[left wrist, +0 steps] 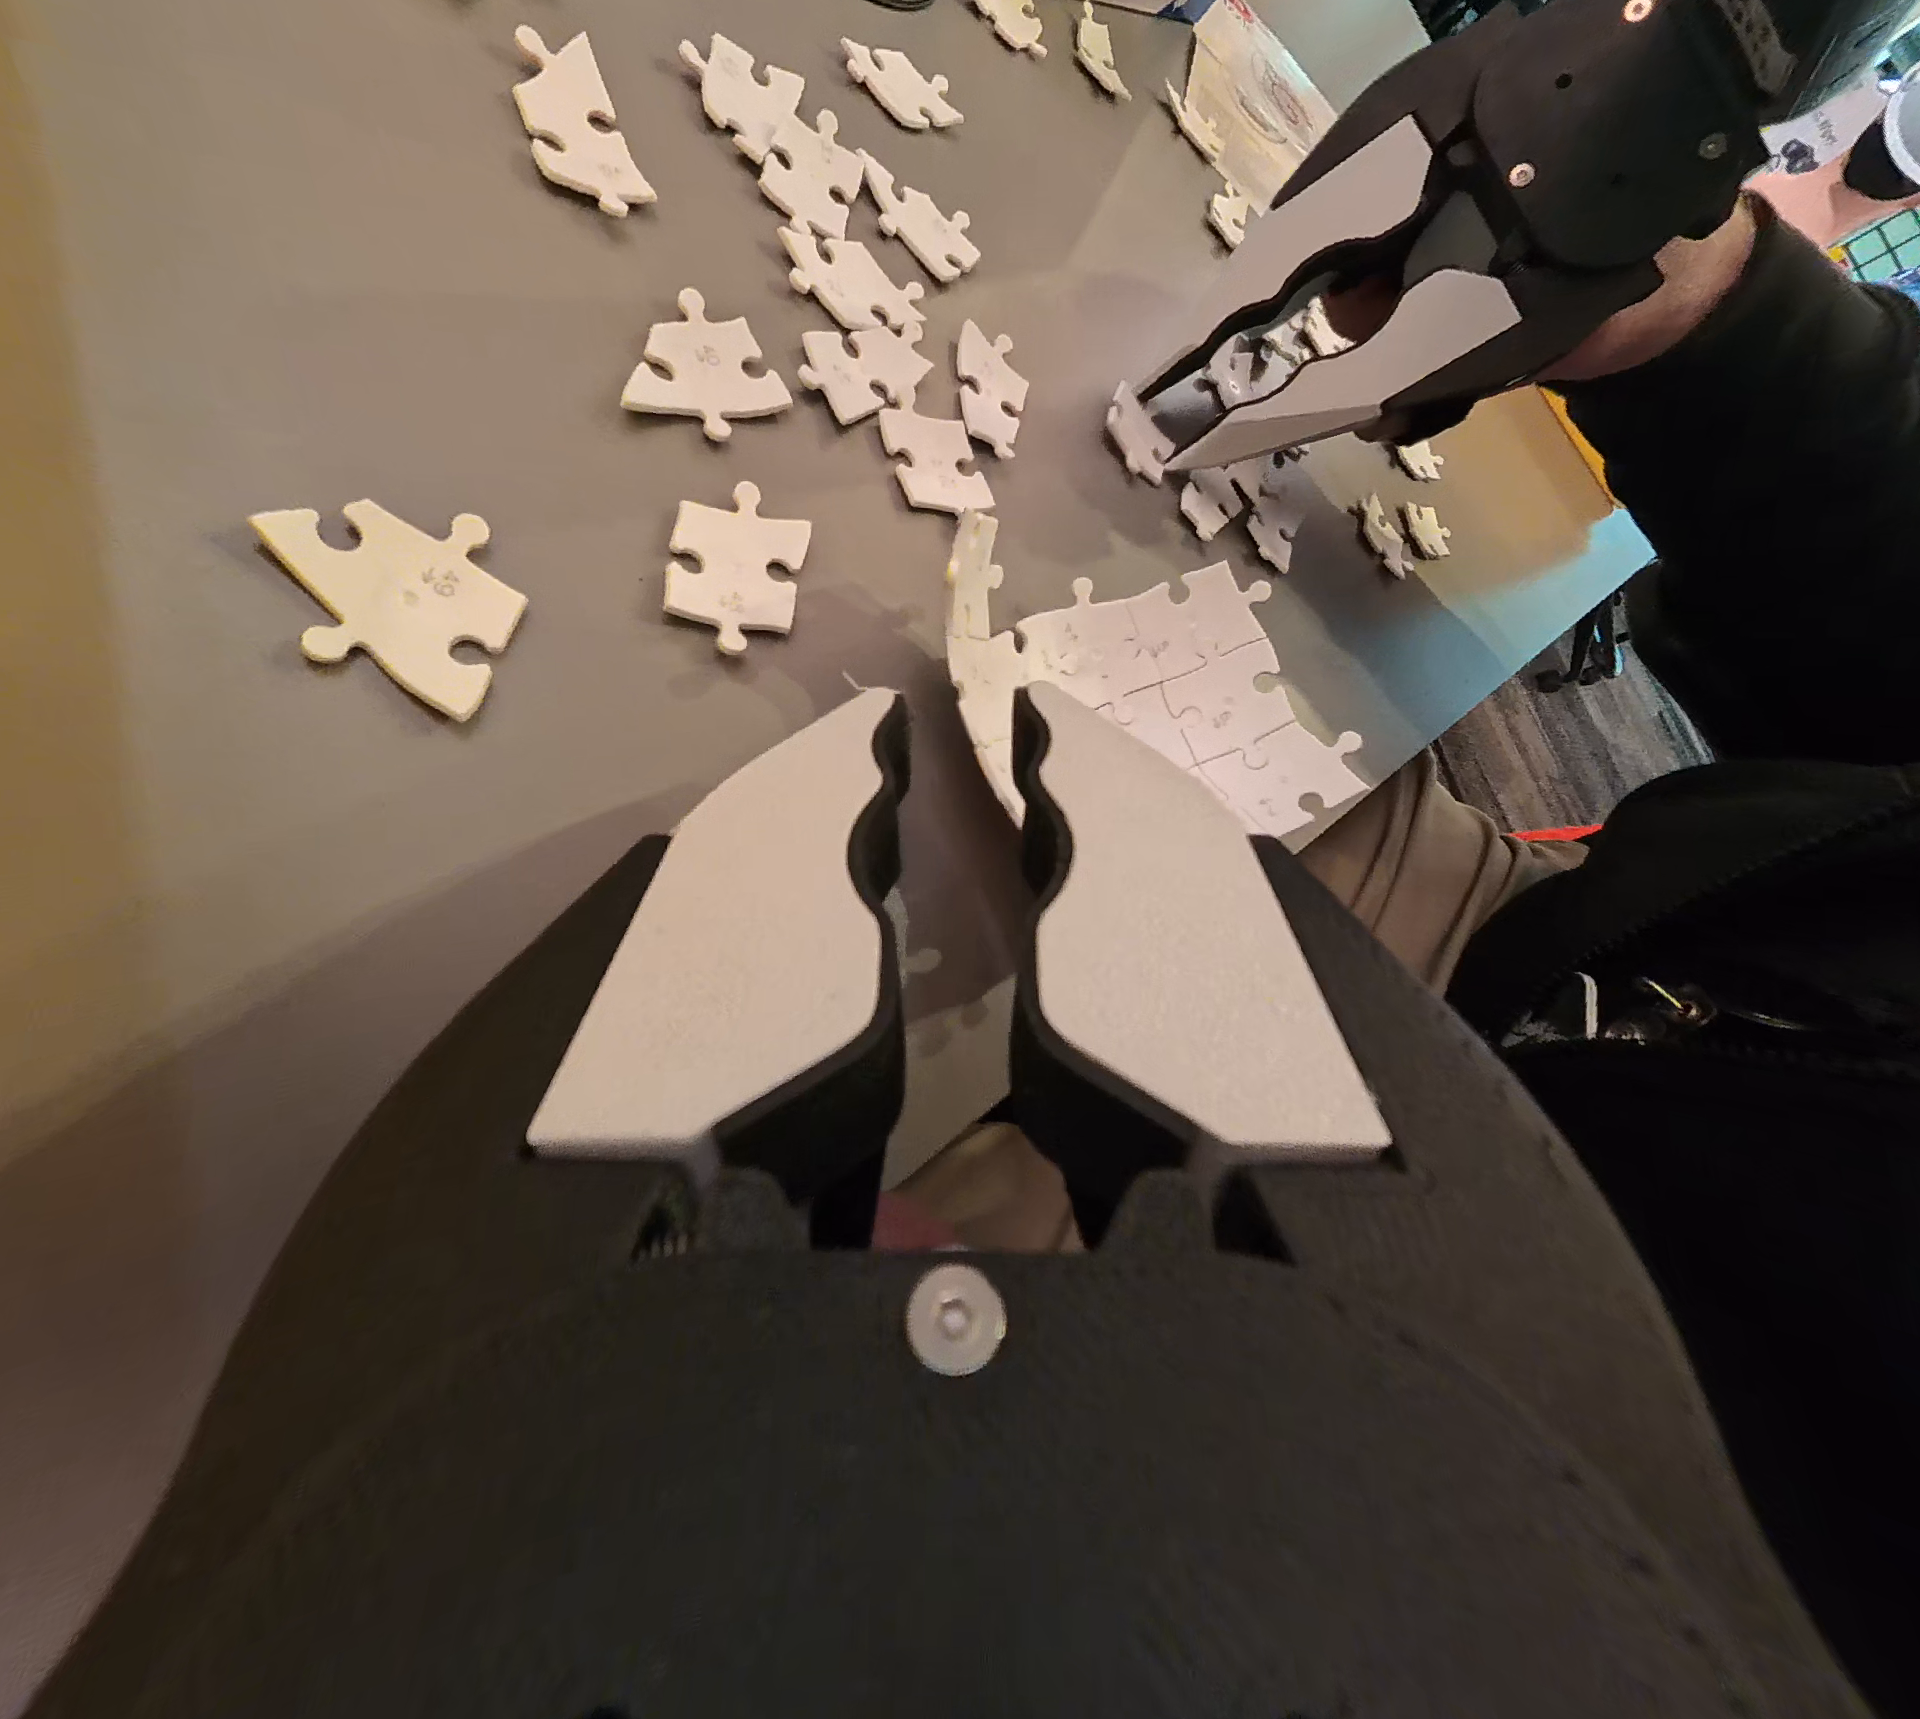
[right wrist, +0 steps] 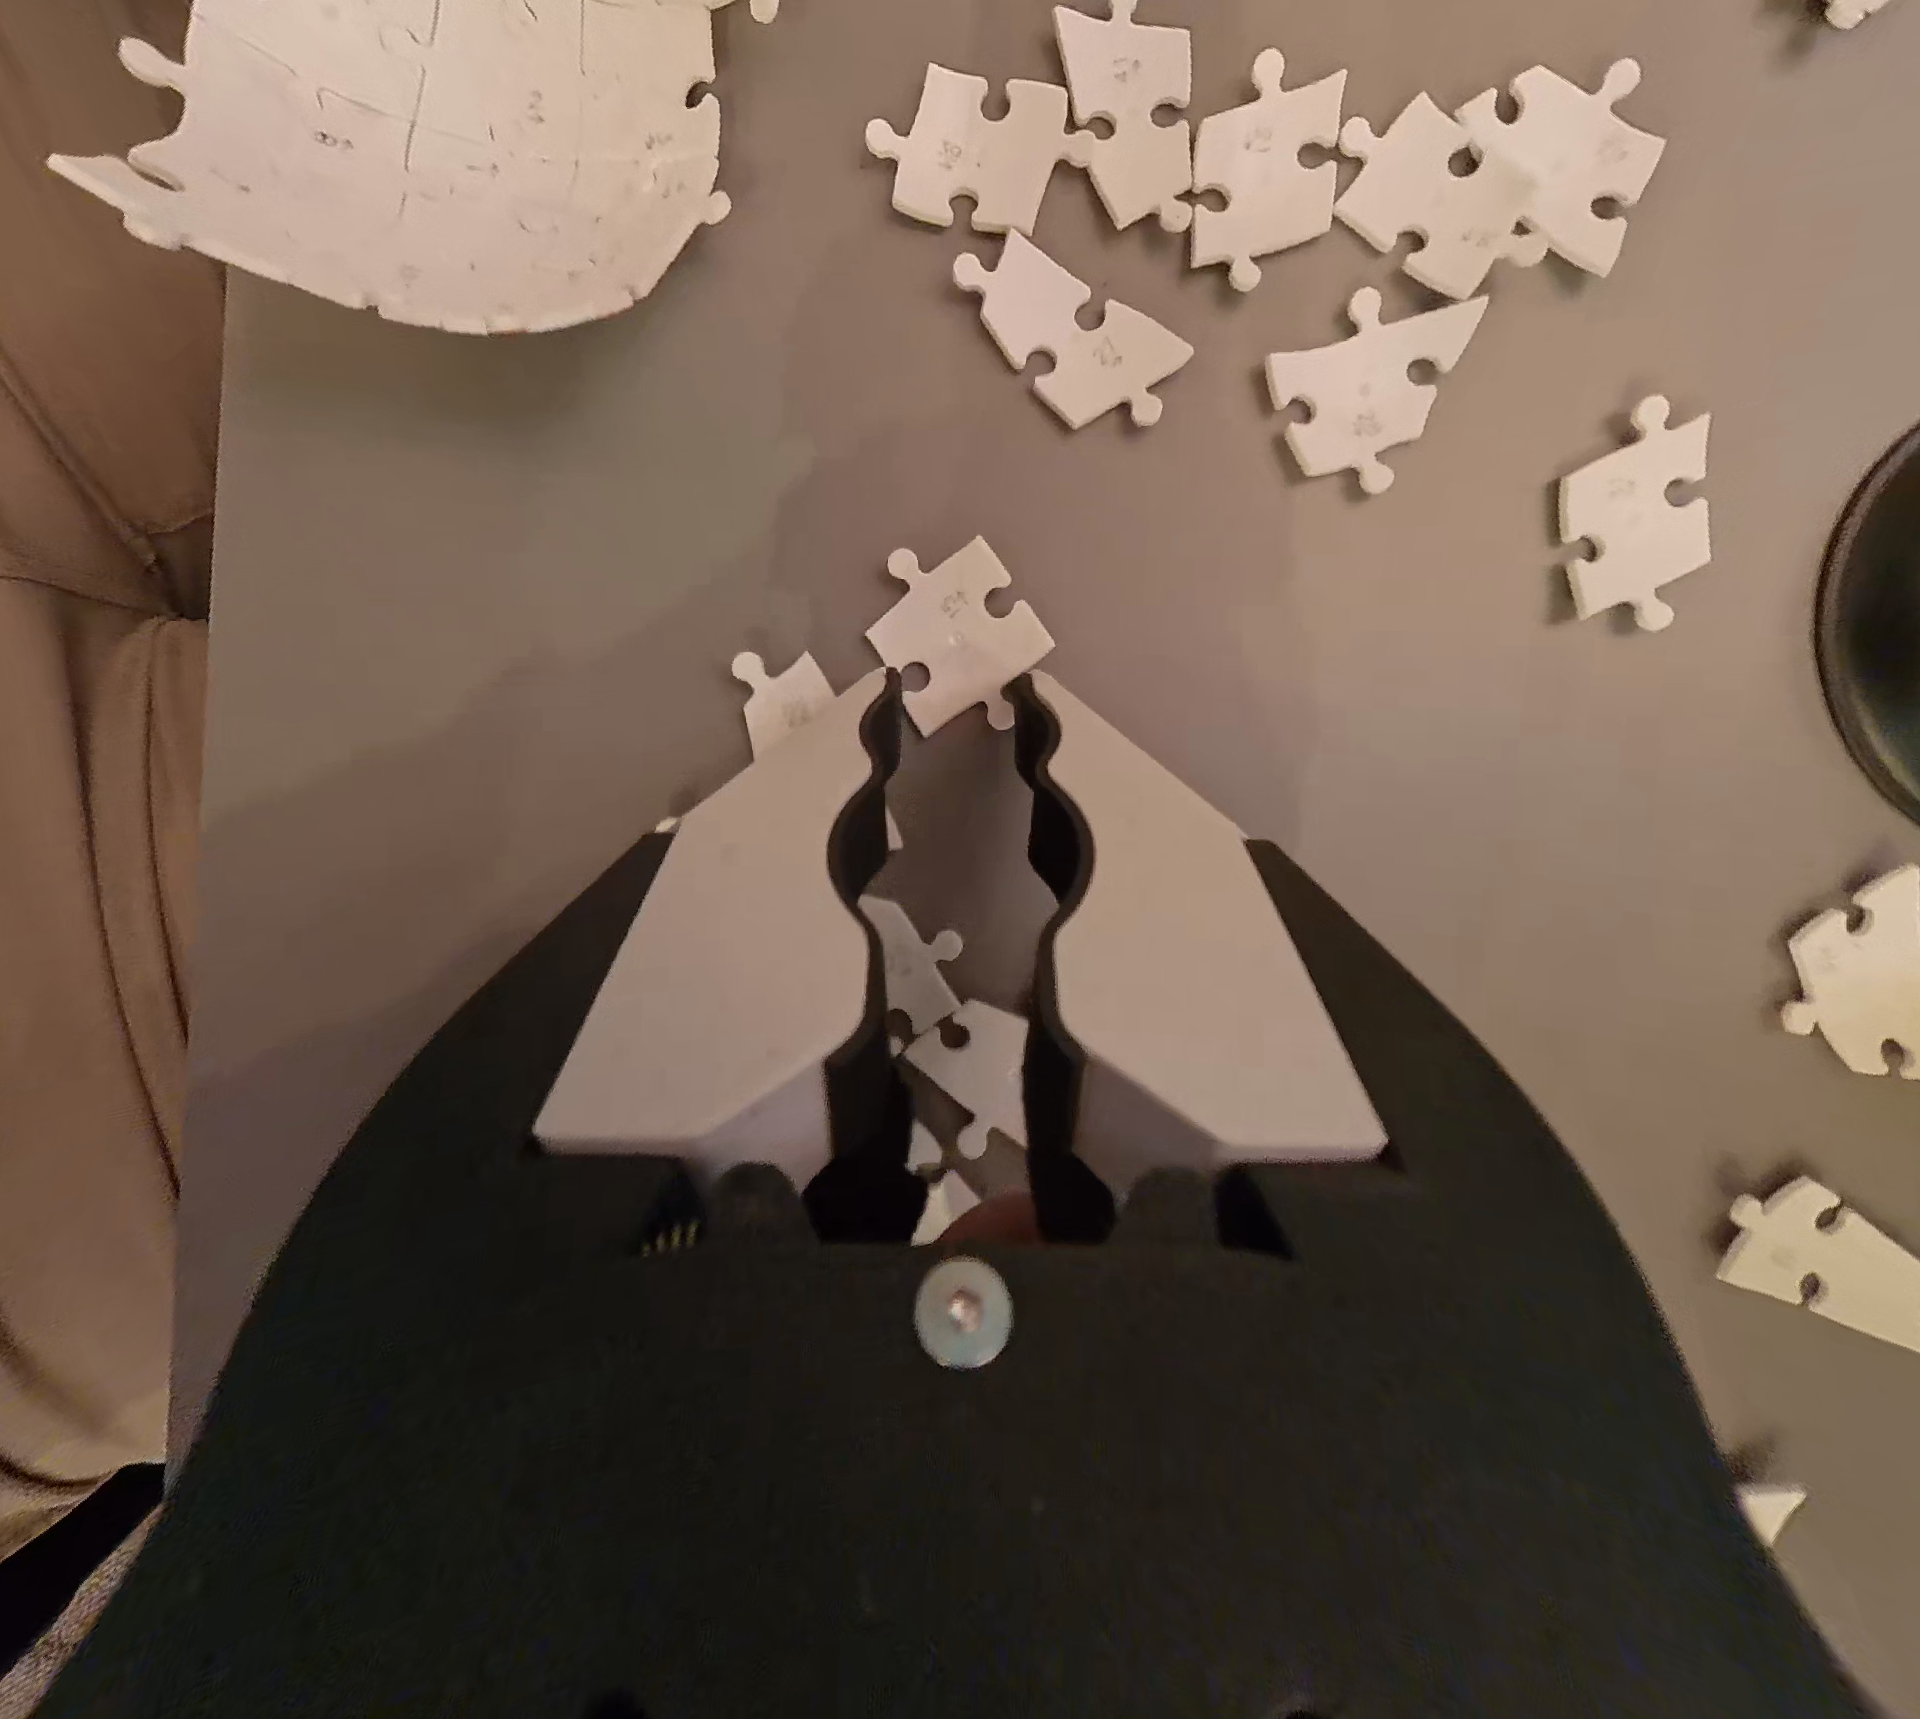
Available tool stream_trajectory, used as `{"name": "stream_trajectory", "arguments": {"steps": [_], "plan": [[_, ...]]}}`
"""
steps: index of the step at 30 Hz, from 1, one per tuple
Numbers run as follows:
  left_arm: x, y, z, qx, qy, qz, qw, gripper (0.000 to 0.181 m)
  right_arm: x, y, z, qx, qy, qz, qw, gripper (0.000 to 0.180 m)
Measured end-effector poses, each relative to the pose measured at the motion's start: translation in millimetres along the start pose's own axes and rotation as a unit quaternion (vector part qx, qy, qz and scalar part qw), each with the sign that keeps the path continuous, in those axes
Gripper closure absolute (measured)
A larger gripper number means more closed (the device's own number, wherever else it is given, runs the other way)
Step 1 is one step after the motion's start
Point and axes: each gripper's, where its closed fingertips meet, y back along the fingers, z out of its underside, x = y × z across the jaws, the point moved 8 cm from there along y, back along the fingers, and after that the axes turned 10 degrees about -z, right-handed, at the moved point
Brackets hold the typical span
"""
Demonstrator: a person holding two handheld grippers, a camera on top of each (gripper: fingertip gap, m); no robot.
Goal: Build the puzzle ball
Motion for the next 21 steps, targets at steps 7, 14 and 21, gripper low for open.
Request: {"name": "stream_trajectory", "arguments": {"steps": [7,14,21], "plan": [[-2.7,1.4,-0.5,0.004,0.001,-0.004,1.0,0.163,5.6,5.0,-7.3,0.0,-0.013,0.019,1.0,0.156],[-4.4,0.6,-0.6,0.006,0.002,-0.001,1.0,0.163,9.1,0.0,-6.9,-0.011,-0.045,0.02,0.999,0.154],[-5.9,0.7,-0.5,0.008,0.004,0.002,1.0,0.163,9.9,-4.2,-12.5,-0.008,-0.036,0.005,0.999,0.158]]}}
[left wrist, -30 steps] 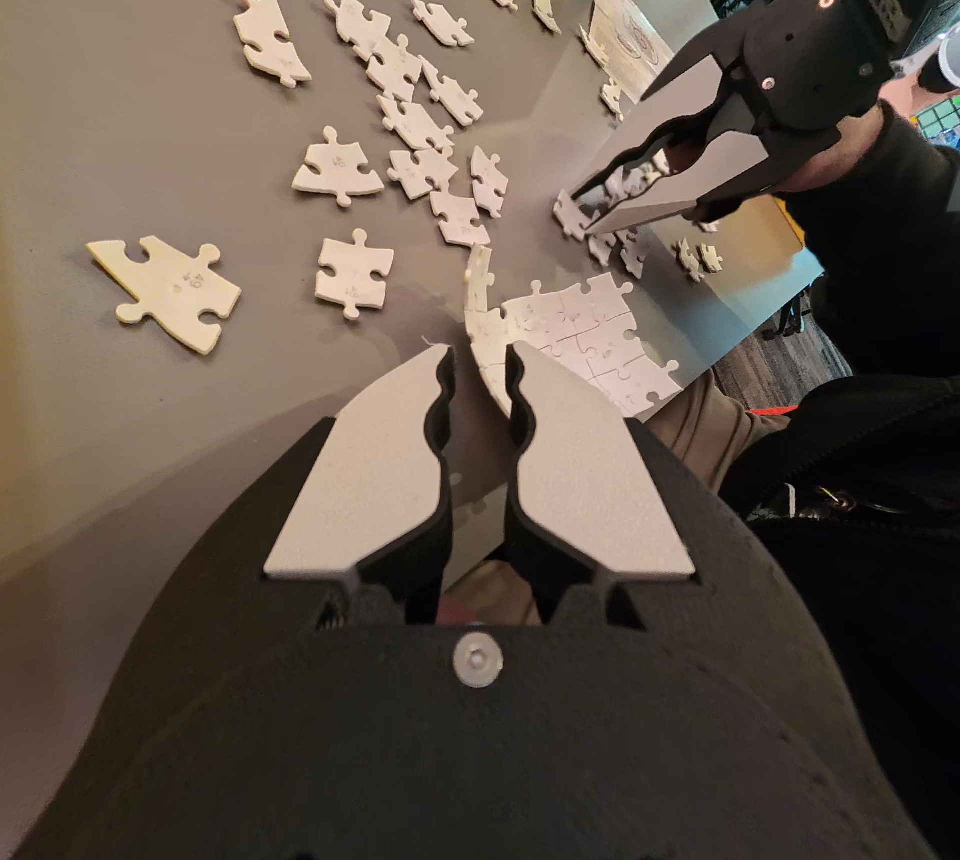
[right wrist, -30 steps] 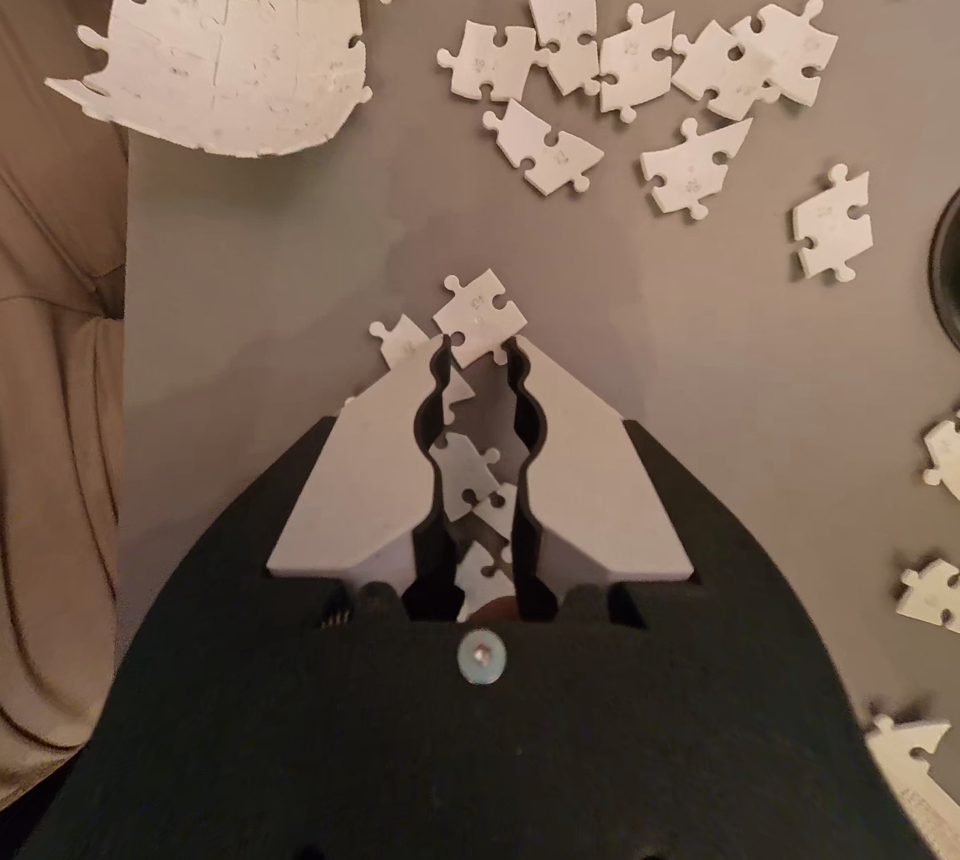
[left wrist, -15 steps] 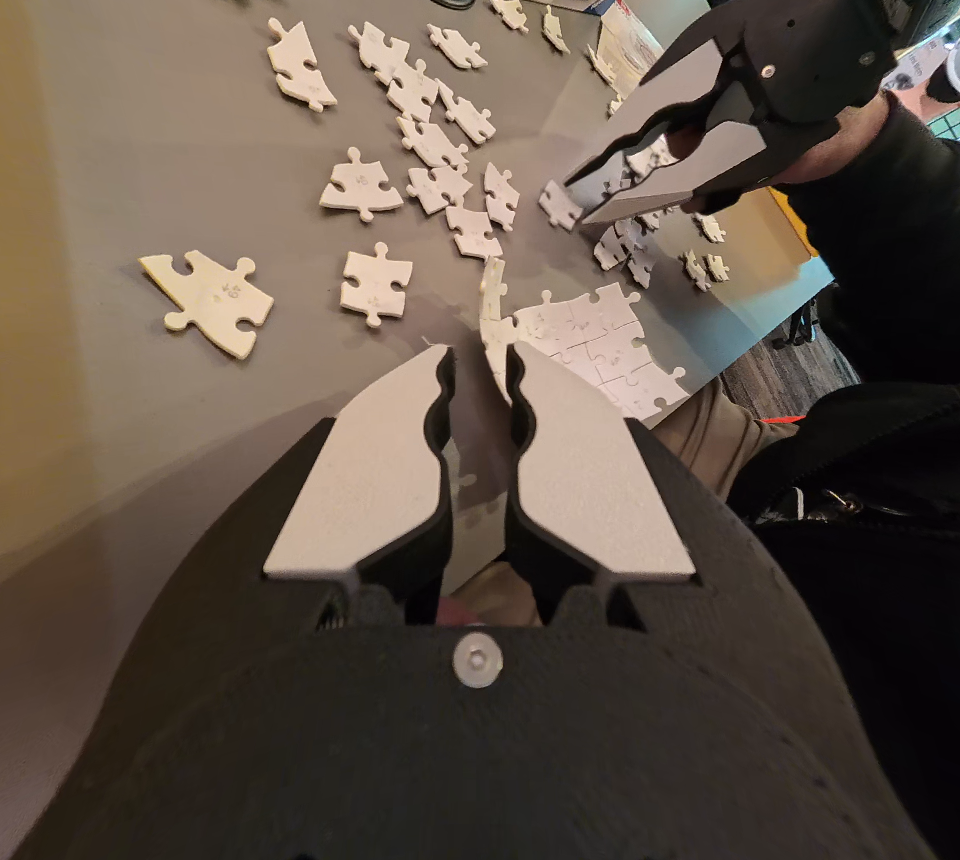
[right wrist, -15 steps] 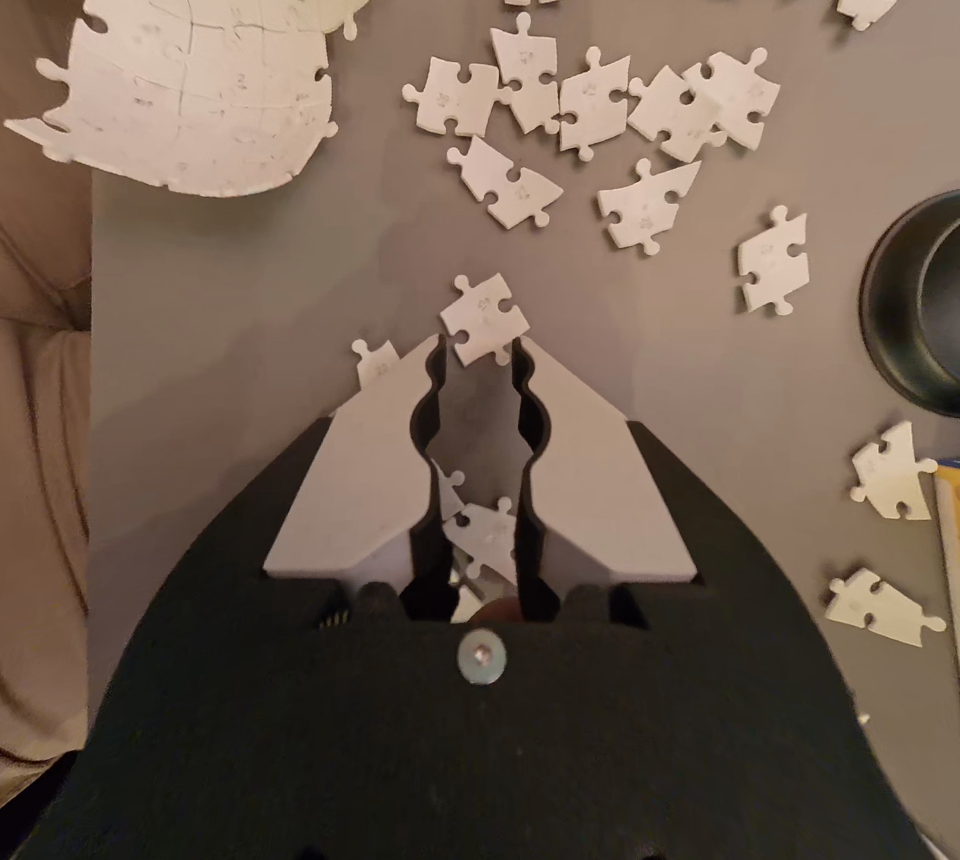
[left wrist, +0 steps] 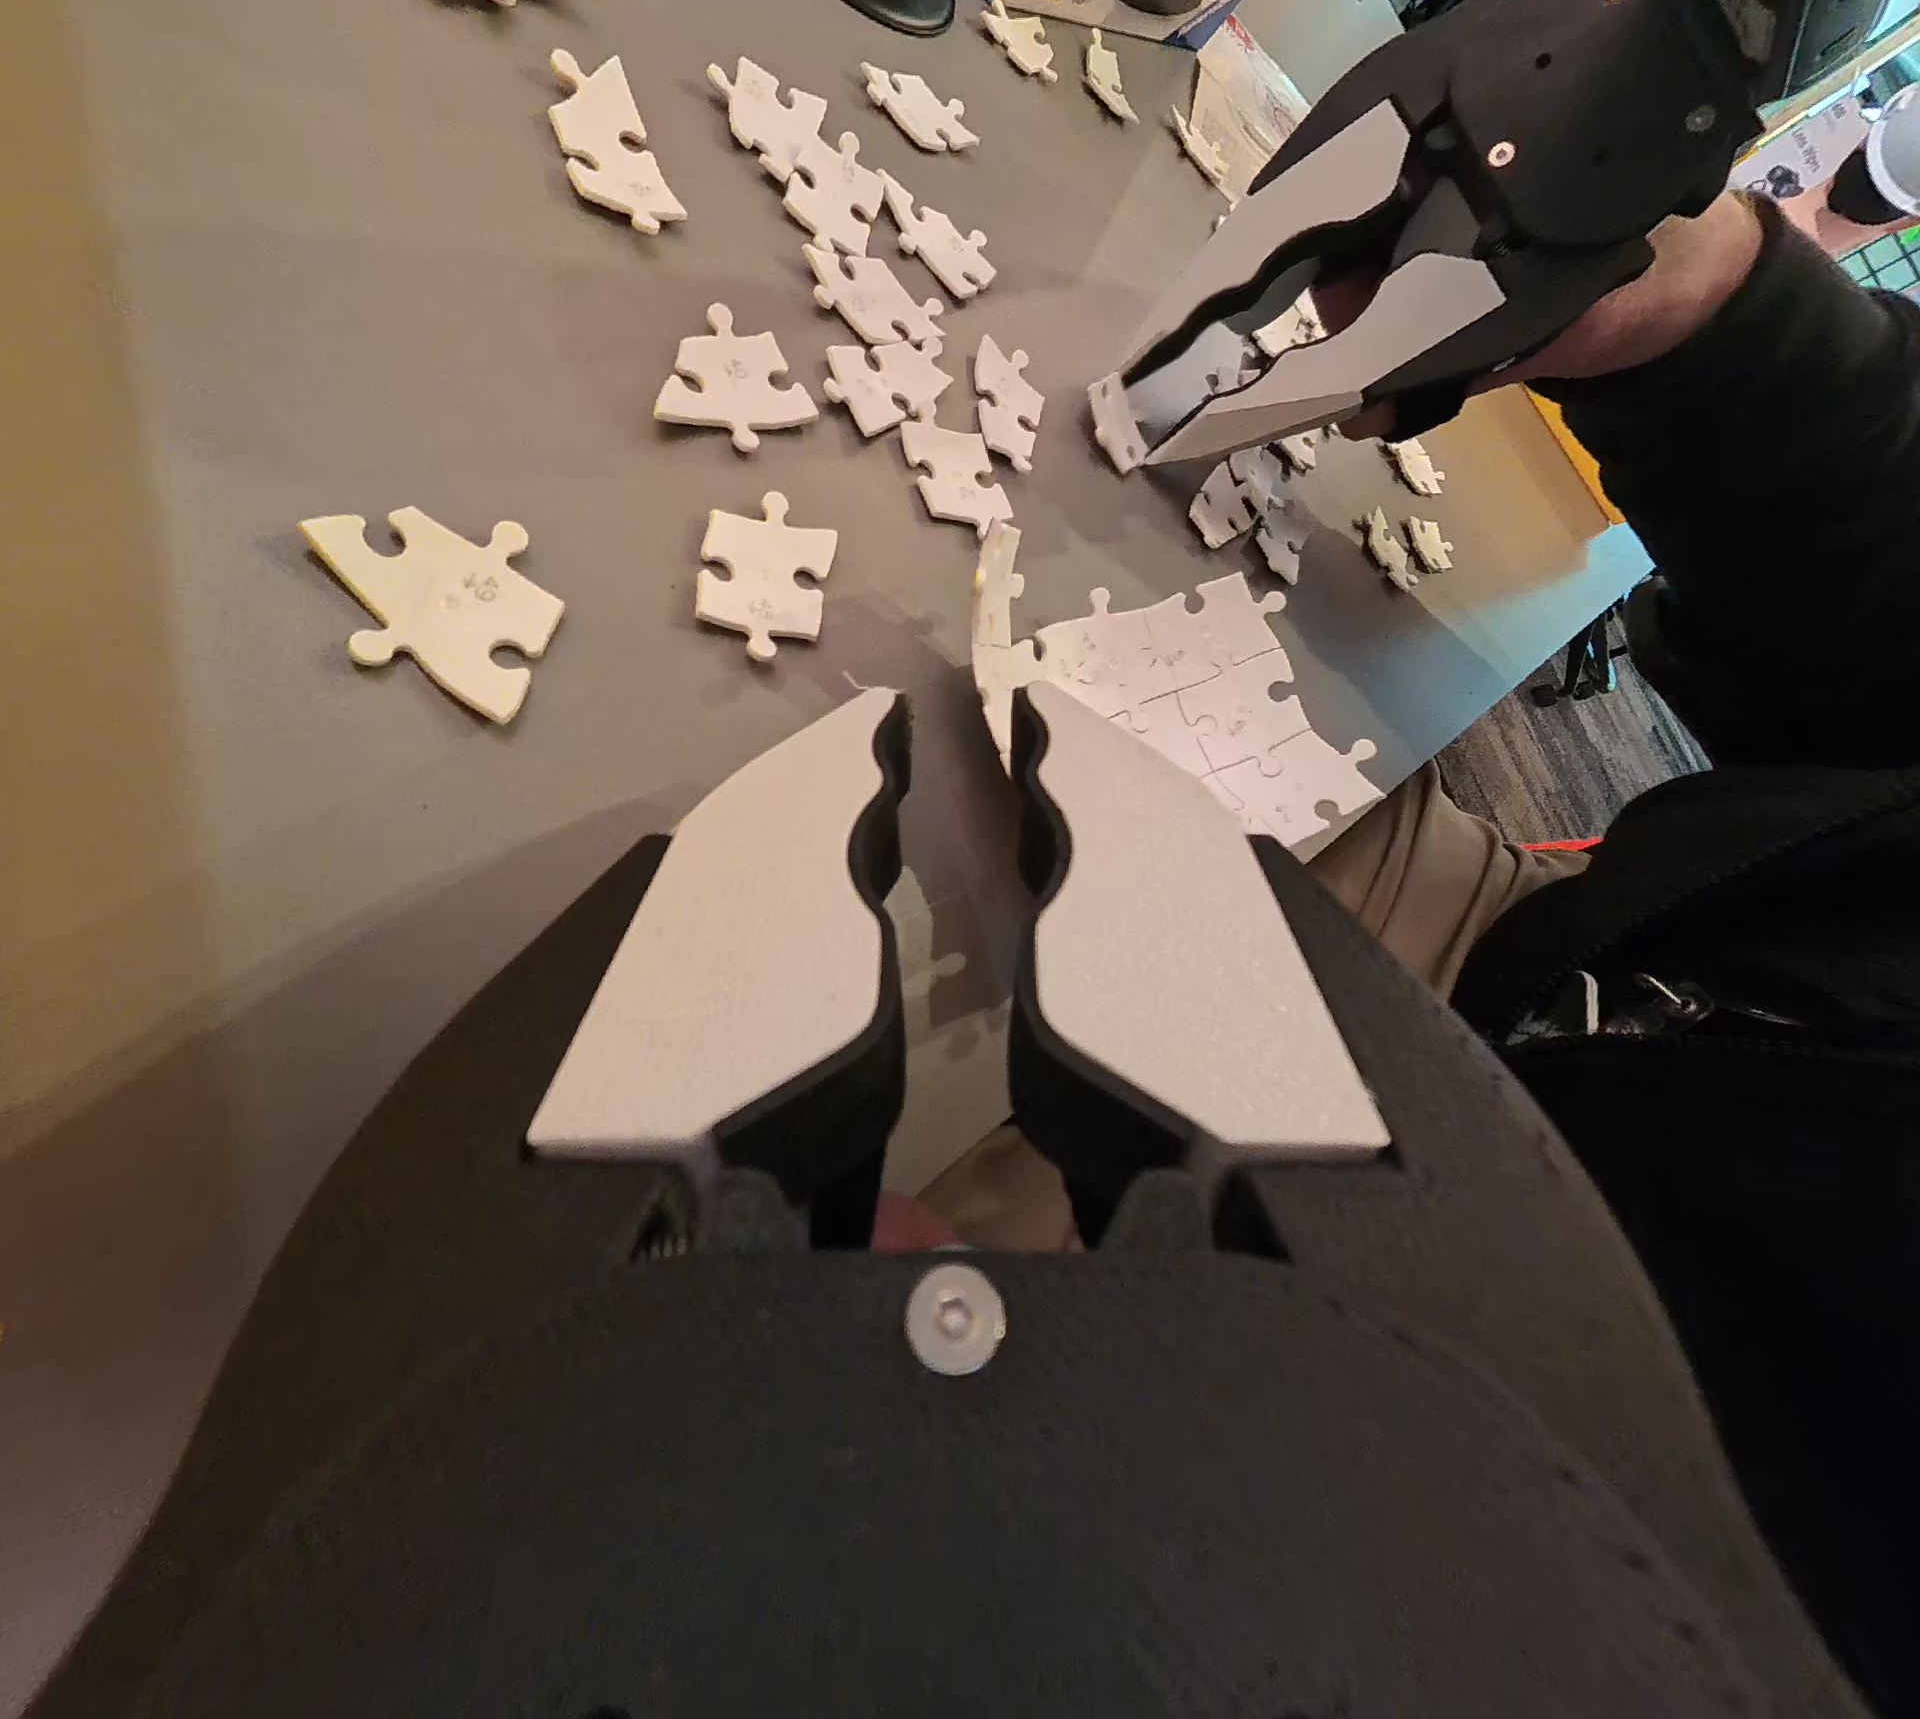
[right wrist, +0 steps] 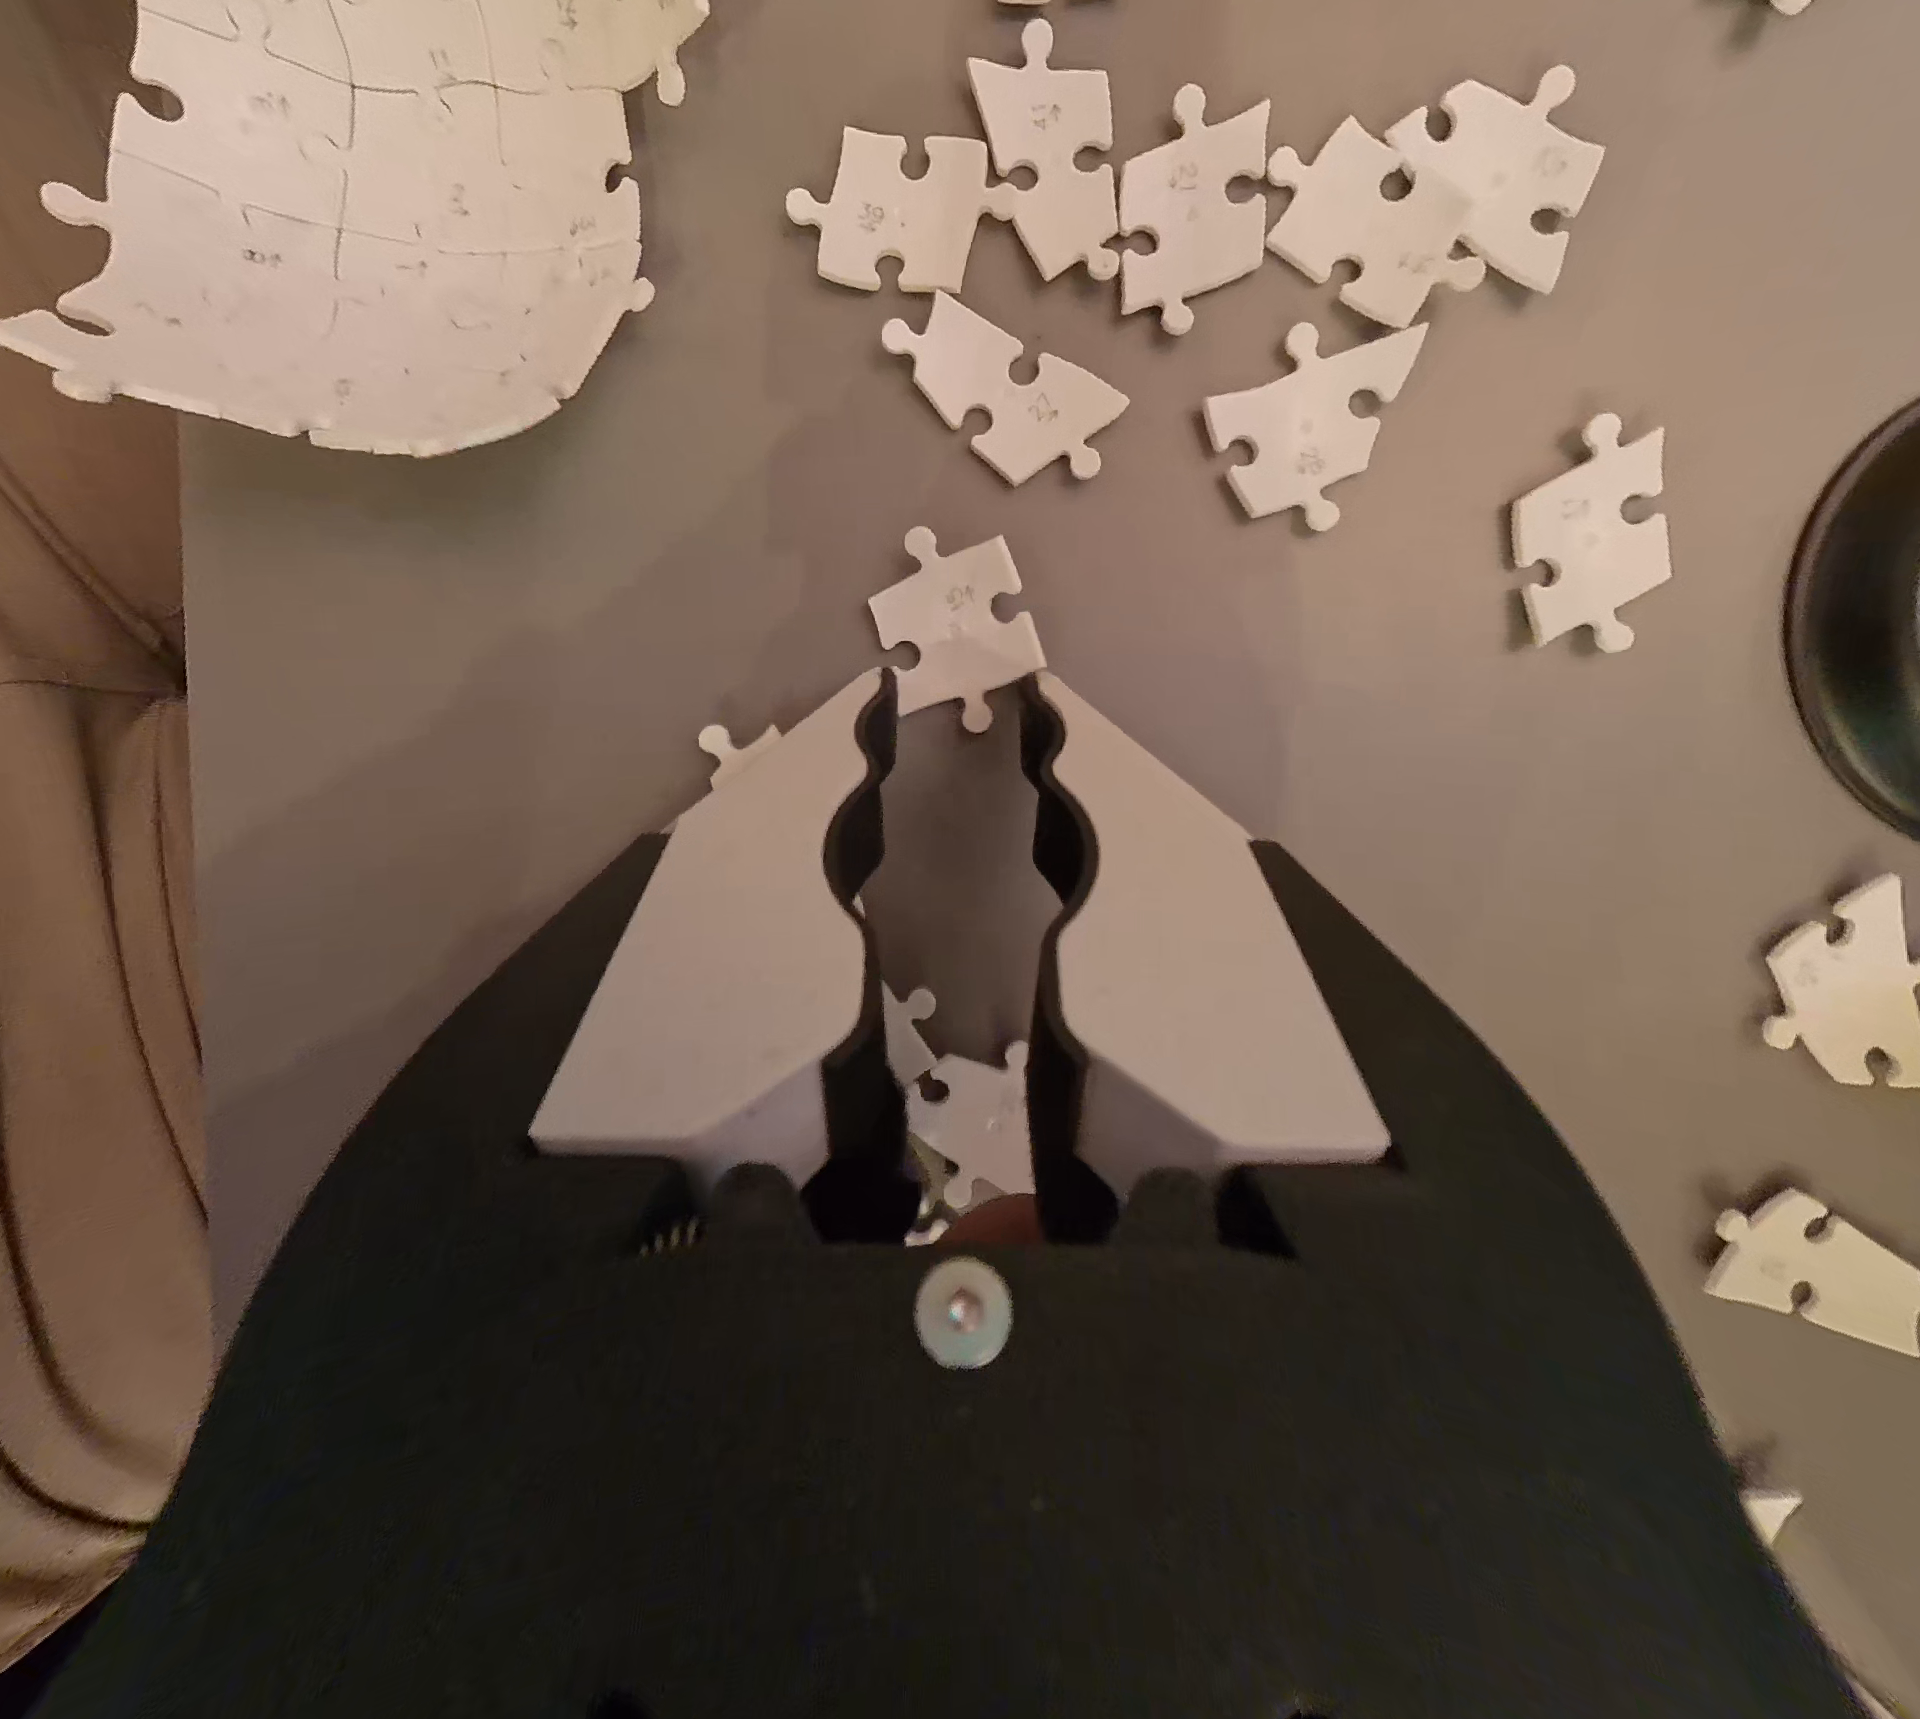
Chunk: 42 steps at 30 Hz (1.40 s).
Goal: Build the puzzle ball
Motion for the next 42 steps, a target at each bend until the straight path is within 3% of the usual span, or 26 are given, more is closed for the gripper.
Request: {"name": "stream_trajectory", "arguments": {"steps": [16,19,42], "plan": [[-1.2,0.0,0.5,0.001,-0.001,0.002,1.0,0.163,-13.3,-5.9,-5.3,-0.01,0.062,-0.049,0.997,0.164],[-2.0,0.4,0.5,0.001,-0.001,0.003,1.0,0.163,-15.3,-3.9,-7.1,-0.004,0.068,-0.048,0.997,0.177],[-4.8,0.2,0.5,0.002,0.001,0.003,1.0,0.164,-20.2,-14.7,-24.3,0.01,0.05,0.003,0.999,0.161]]}}
